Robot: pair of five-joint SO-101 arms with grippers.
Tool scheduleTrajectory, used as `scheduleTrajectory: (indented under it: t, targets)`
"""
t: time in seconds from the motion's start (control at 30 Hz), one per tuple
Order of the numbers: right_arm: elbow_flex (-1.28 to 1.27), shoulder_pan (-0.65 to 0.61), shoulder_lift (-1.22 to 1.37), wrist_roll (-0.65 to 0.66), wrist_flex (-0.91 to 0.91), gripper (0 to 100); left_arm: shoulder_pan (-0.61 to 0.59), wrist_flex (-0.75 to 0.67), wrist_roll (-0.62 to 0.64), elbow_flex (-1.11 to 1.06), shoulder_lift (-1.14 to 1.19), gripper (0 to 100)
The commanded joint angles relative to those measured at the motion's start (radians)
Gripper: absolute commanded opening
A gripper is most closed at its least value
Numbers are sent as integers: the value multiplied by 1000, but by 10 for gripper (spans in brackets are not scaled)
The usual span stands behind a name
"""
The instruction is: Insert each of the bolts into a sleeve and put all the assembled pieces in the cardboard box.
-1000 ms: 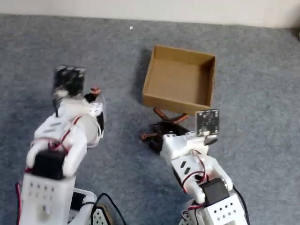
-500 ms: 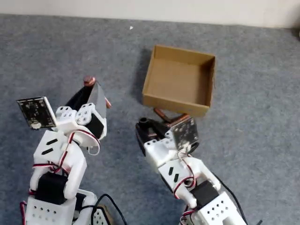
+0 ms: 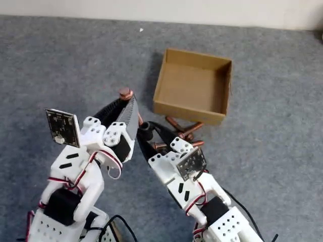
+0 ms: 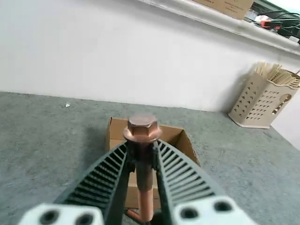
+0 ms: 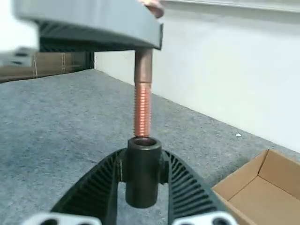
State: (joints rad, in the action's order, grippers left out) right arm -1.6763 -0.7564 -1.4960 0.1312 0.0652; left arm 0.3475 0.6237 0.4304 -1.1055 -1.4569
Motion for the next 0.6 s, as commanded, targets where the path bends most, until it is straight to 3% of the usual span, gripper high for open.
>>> scheduleTrajectory:
  t: [0.0,0.57]
  targets:
    - [-107,-8,-19,14,50,5,28,-64,-25,-42,4,6]
    - [-108,19,-18,11,47,5,130,-110,-51,-68,1,6]
